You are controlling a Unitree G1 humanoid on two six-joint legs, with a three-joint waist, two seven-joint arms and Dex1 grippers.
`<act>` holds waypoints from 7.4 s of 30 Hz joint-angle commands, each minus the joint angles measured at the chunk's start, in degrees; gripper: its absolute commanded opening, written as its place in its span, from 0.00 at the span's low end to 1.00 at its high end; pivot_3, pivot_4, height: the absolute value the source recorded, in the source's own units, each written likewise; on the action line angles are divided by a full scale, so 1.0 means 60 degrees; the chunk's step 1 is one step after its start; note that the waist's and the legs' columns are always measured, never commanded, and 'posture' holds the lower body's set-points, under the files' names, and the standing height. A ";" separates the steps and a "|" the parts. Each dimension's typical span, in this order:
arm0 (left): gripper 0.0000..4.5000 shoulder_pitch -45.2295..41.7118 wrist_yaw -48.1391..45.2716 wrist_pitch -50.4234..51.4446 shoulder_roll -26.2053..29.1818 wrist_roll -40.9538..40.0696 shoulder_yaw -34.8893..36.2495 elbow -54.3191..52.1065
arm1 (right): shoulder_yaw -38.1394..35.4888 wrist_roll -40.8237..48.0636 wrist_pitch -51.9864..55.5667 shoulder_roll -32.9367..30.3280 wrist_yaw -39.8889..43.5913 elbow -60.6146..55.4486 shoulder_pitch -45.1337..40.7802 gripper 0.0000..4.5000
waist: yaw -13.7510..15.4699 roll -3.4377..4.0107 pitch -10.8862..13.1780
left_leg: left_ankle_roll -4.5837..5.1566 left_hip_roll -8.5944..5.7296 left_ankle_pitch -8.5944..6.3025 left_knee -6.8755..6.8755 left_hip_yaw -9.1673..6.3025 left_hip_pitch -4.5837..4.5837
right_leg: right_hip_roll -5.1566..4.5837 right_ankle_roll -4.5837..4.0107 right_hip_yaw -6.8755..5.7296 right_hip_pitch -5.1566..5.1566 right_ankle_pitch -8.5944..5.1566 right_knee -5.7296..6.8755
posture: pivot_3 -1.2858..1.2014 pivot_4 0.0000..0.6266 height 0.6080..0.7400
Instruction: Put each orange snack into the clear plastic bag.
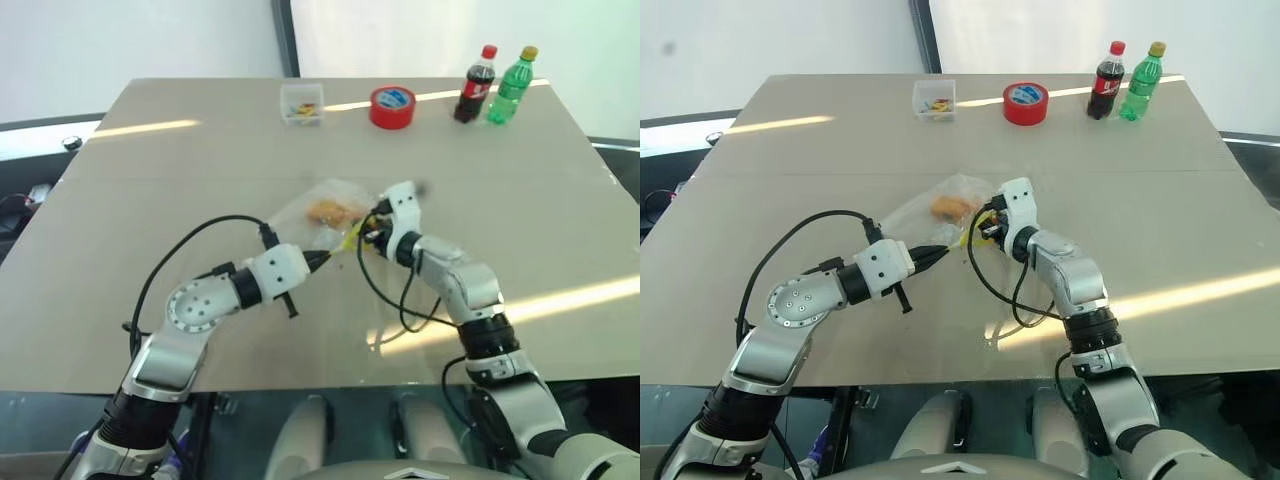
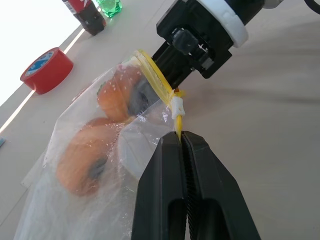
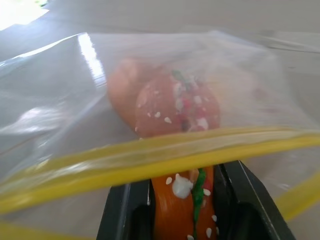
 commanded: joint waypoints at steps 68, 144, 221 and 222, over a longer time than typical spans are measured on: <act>0.00 -0.2106 0.1583 0.2467 -0.1018 -0.2788 0.2132 0.0323 | 0.0352 -0.5098 -0.7506 -0.3960 -0.1128 0.1689 -0.1458 0.03 | 0.0094 -0.0009 0.0003 | -0.0016 -0.0002 0.0009 0.0011 -0.0002 -0.0010 | -0.0006 0.0000 -0.0002 0.0002 0.0000 -0.0006 | 0.52 0.24 1.00; 0.00 -0.1873 0.0046 -0.0136 -0.0526 -0.1196 0.0290 0.1384 | -0.0359 -0.3203 -0.3461 -0.5884 0.1048 -0.4580 0.2808 0.01 | 0.0055 -0.0013 0.0000 | -0.0019 -0.0013 0.0014 0.0061 0.0006 -0.0155 | -0.0018 0.0003 0.0006 -0.0134 0.0002 0.0027 | 0.52 0.24 1.00; 0.00 -0.0951 0.1515 -0.3231 -0.0246 0.2368 -0.0465 0.0737 | 0.2463 -0.5063 -0.5087 -0.3397 0.2026 -0.3403 0.0449 0.26 | 0.0052 -0.0014 -0.0001 | 0.0001 -0.0031 0.0002 0.0072 -0.0012 -0.0065 | -0.0013 0.0001 -0.0012 -0.0063 -0.0001 0.0075 | 0.52 0.24 1.00; 0.00 -0.0943 0.1518 -0.3228 -0.0247 0.2365 -0.0463 0.0730 | 0.2454 -0.5078 -0.5085 -0.3398 0.2023 -0.3381 0.0453 0.26 | 0.0052 -0.0014 -0.0001 | 0.0001 -0.0032 0.0002 0.0072 -0.0012 -0.0065 | -0.0013 0.0001 -0.0012 -0.0063 -0.0001 0.0075 | 0.52 0.24 1.00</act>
